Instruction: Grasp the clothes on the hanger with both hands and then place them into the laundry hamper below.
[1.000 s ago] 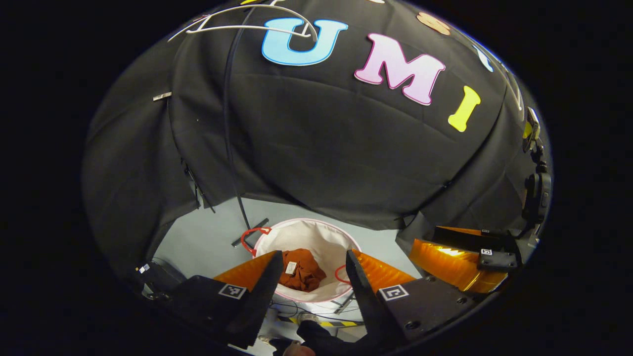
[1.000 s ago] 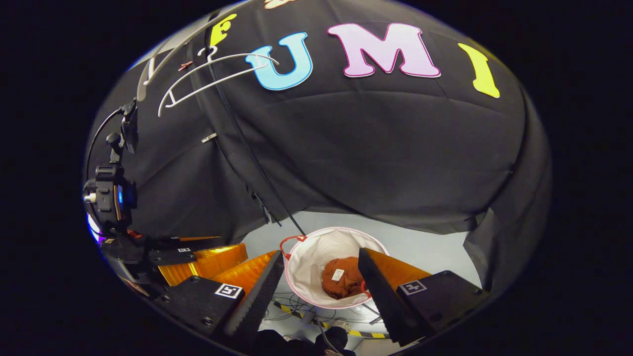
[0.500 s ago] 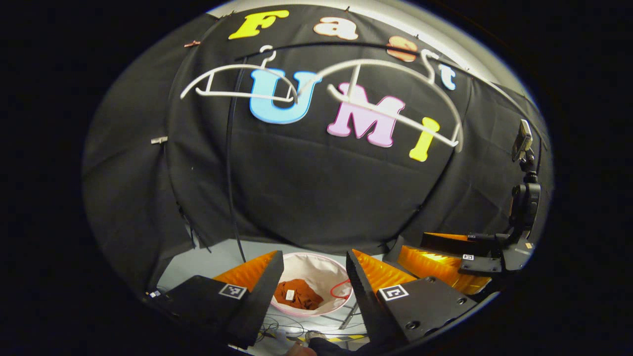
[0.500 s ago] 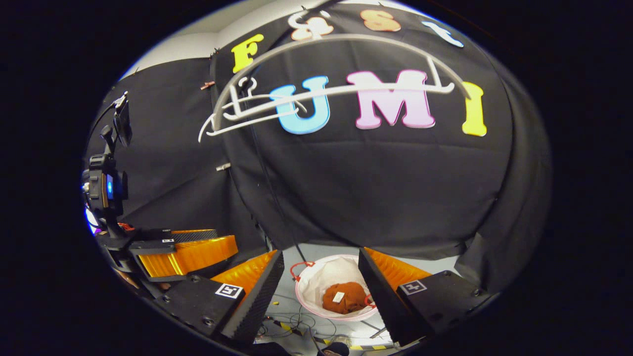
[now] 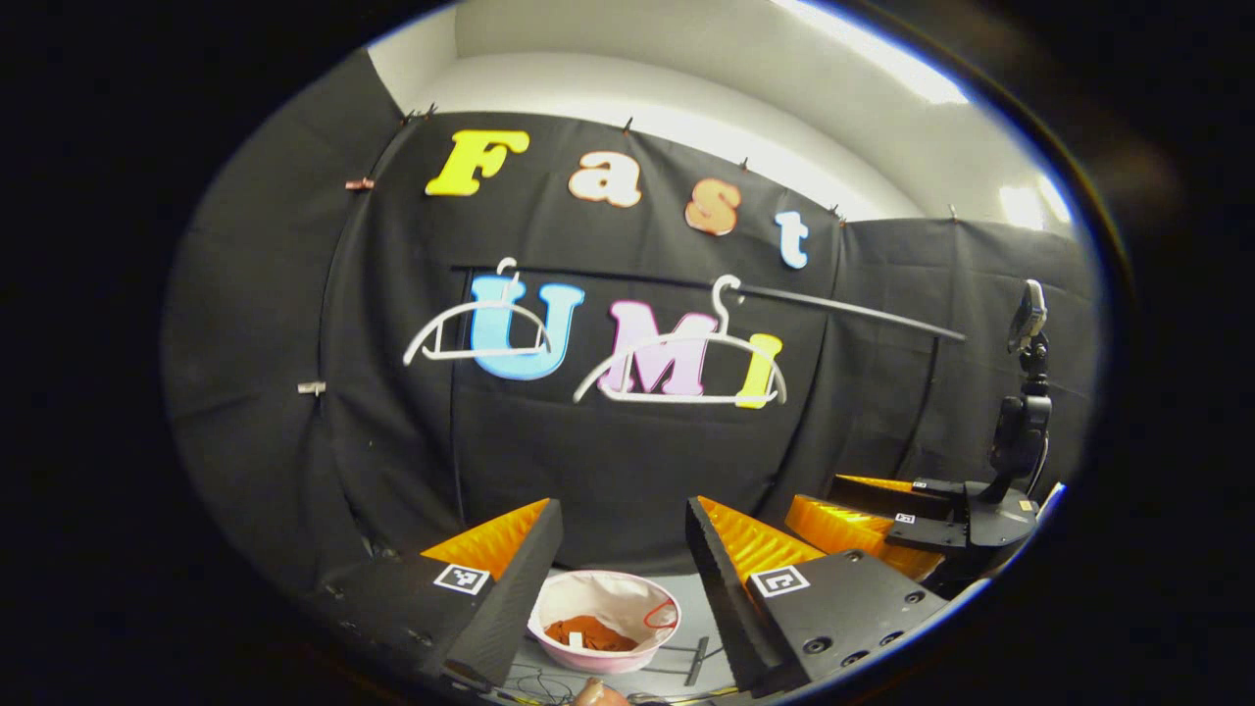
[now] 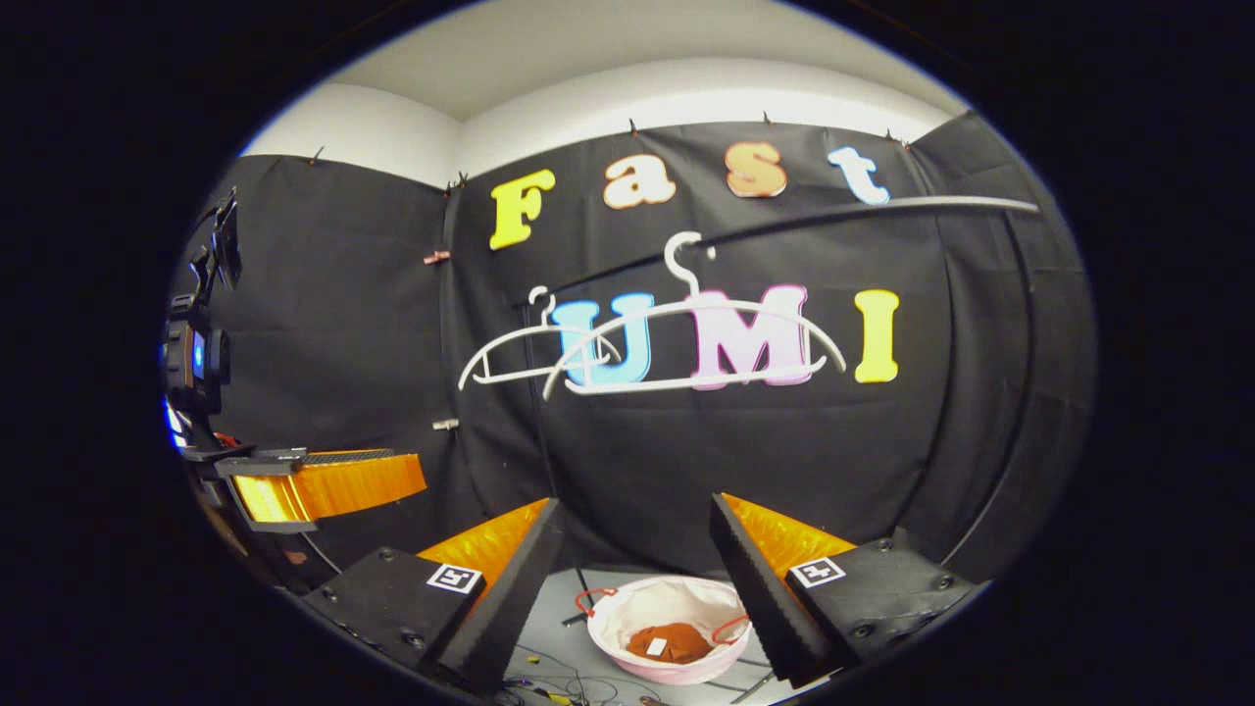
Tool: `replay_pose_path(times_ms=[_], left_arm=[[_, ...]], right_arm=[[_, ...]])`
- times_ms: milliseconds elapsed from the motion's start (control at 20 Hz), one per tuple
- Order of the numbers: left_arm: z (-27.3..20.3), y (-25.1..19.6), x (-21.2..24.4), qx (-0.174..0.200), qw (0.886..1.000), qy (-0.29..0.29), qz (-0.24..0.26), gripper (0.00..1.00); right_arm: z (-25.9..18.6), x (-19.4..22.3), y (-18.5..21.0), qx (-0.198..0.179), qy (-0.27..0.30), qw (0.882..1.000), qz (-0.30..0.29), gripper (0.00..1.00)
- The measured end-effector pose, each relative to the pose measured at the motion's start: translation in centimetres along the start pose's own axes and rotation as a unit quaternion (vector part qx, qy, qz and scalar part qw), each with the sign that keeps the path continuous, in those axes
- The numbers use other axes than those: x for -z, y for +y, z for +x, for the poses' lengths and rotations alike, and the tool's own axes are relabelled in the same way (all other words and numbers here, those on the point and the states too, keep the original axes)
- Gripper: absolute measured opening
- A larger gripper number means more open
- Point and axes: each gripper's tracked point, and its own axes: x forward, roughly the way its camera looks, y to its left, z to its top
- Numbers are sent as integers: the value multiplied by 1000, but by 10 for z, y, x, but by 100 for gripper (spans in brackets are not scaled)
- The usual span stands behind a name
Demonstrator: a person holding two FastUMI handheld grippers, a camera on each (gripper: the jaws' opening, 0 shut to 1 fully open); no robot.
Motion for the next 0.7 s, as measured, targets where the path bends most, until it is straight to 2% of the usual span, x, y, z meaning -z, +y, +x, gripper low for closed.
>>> replay_pose_path(times_ms=[150,250,300,400,450,500,550,700], left_arm=[[-37,-16,-21,27,999,-44,14,81],[-53,-22,-38,36,997,-62,21,81],[-59,-26,-48,41,996,-75,26,81],[-73,-33,-67,42,994,-100,34,81],[-79,-34,-76,38,992,-112,41,81],[-84,-33,-83,29,991,-124,49,81],[-89,-34,-92,23,989,-135,59,81],[-100,-50,-101,24,984,-154,82,81]], right_arm=[[-34,-35,8,18,-53,998,-17,92],[-54,-56,12,24,-78,996,-30,98],[-64,-70,16,23,-94,995,-33,92],[-83,-96,26,17,-129,991,-38,100],[-92,-106,24,21,-141,989,-42,97],[-99,-113,24,22,-149,987,-45,100],[-106,-119,27,20,-156,987,-44,98],[-125,-133,23,24,-171,985,-28,100]])
